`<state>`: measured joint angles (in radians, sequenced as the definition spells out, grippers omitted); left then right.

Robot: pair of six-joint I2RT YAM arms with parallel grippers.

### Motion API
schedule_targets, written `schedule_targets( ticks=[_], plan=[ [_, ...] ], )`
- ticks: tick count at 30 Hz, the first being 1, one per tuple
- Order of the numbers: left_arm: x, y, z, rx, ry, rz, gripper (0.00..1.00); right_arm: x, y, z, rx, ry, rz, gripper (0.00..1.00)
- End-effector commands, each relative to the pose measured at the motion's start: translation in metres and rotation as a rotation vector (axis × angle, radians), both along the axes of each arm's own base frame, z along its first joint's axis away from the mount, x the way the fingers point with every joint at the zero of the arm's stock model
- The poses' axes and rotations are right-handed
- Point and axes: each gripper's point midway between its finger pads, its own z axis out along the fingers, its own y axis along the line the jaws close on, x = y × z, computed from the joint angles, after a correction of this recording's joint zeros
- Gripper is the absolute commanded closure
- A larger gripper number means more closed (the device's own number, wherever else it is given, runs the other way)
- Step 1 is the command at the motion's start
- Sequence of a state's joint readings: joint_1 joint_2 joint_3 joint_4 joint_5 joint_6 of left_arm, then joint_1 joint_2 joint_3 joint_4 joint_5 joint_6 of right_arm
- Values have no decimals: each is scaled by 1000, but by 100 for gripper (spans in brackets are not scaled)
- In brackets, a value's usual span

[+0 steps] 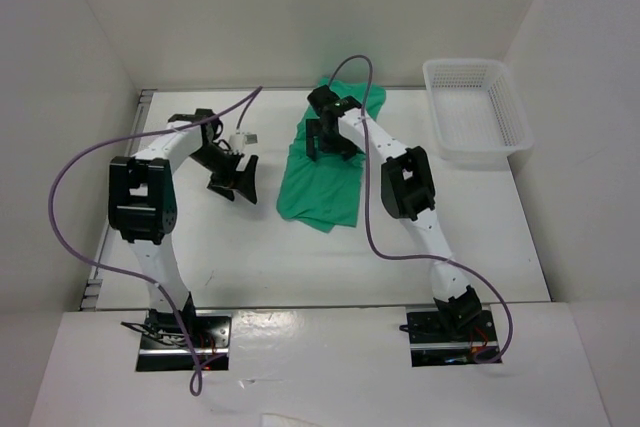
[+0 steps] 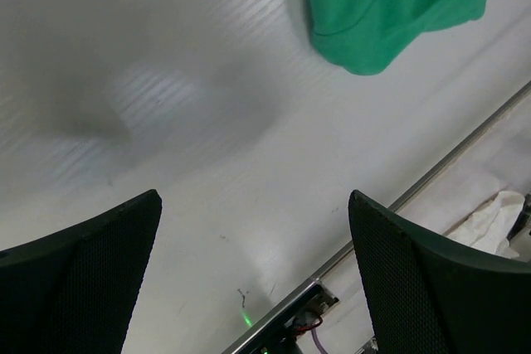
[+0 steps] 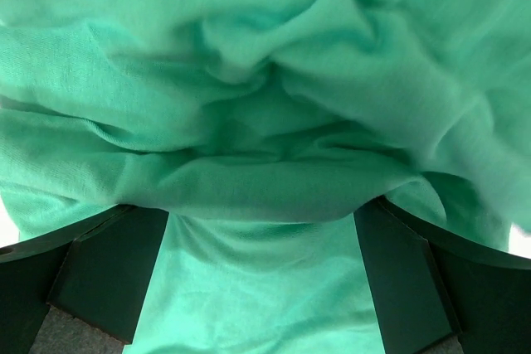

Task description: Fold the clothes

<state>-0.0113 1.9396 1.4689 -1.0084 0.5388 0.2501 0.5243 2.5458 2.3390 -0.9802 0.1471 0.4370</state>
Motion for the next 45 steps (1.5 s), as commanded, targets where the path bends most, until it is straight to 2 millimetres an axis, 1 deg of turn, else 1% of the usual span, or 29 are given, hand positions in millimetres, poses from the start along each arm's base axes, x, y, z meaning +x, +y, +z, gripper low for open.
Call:
schedule_targets(
  ticks=[1,3,4,6,8,10,11,13,14,15,16,18,19,20,21,22,23,24,25,26,27,28,29,31,32,37,39,40,45],
  plan=[
    [4,-31,1,-87,39,-33,1,26,-8,-2,-12,-64,-63,1],
    [6,-42,-5,-112,66,-45,1,28,-7,2,-6,-74,-63,1],
    [7,-53,-3,-137,69,-58,1,28,-5,5,5,-70,-58,1],
    [11,-64,-8,-168,87,-51,1,33,-3,15,10,-98,-38,1],
    [15,-75,-12,-194,110,-43,6,39,1,41,33,-146,-6,1],
    [19,-81,-16,-204,112,-26,11,43,-1,57,53,-169,-1,1],
    [26,-83,-20,-207,95,-15,13,45,-1,78,67,-207,9,1],
    [38,-87,-19,-224,70,18,22,50,-12,93,79,-228,1,1],
    [38,-89,-20,-237,76,31,25,50,-12,111,96,-260,1,1],
    [38,-91,-21,-247,91,56,28,46,-21,106,84,-237,2,1],
    [45,-93,-21,-253,67,62,35,49,-32,108,79,-243,-8,1],
    [40,-96,-25,-274,95,86,39,45,-50,111,66,-235,-21,1],
    [39,-100,-28,-275,96,82,40,50,-68,110,57,-238,-44,1],
    [35,-101,-30,-282,105,81,44,50,-80,109,51,-229,-62,1],
    [21,-103,-38,-282,149,75,46,47,-93,106,39,-220,-73,1],
    [20,-104,-40,-285,141,83,47,49,-103,106,33,-222,-83,1],
    [15,-104,-43,-293,155,83,48,44,-124,93,15,-184,-114,1],
    [4,-107,-45,-290,169,72,50,44,-132,101,17,-205,-121,1],
    [1,-110,-42,-292,163,67,50,45,-139,102,13,-212,-125,1],
    [-2,-110,-44,-289,173,69,50,40,-151,94,4,-191,-144,1],
    [-4,-109,-42,-290,172,69,50,41,-156,102,4,-212,-143,1],
    [-4,-110,-39,-292,163,67,50,37,-158,100,-3,-205,-135,1],
    [-6,-109,-41,-290,172,69,50,35,-163,92,5,-186,-140,1],
    [-4,-108,-43,-281,160,69,50,33,-163,95,32,-180,-101,1],
    [-4,-108,-43,-281,160,69,50,31,-166,91,40,-165,-105,1],
    [10,-106,-41,-252,110,77,48,11,-160,77,67,-109,-35,1],
    [13,-107,-41,-252,115,84,47,9,-164,79,69,-109,-29,1],
    [13,-107,-41,-252,115,84,44,6,-162,74,80,-92,-22,1],
    [20,-102,-47,-211,87,99,42,4,-159,80,93,-105,4,1]
  ],
)
